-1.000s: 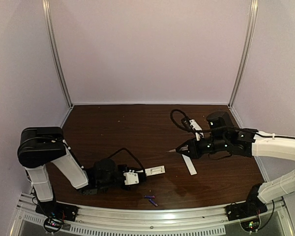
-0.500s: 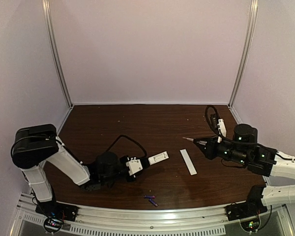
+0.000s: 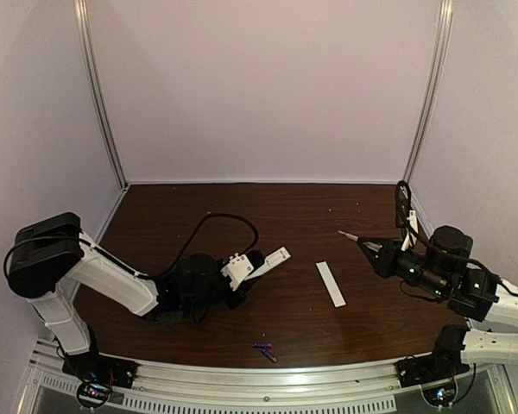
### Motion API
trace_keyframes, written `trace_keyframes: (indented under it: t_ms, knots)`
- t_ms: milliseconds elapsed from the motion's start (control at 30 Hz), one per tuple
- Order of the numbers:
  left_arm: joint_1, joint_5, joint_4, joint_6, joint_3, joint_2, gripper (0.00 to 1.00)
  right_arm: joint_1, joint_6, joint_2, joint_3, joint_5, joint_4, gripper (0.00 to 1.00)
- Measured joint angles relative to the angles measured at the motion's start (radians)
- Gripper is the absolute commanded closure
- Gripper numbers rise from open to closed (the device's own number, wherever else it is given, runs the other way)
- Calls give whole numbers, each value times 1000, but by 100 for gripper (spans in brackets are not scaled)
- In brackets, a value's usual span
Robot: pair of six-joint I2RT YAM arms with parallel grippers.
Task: Unload the batteries from the remote control
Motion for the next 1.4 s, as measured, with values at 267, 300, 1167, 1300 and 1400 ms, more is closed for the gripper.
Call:
trace_keyframes:
  t_ms: [267,300,1167,1300,1400]
  knots:
    - [0,-140,-190,-196,-12,-98,100,0,52,-35,-21,23,-10,100]
    - [0,-153,-204,-217,-18,-109,100,0,57,-37,-22,23,-10,100]
    - [47,-405,-513,-851,-294,-313,100,6,82,-47,-32,23,-24,100]
    - [47,-413,-510,-896,-303,-313,100,6,81,-47,-32,23,-26,100]
    - [47,-420,-508,-928,-313,-317,96,6,80,-48,-32,23,-26,100]
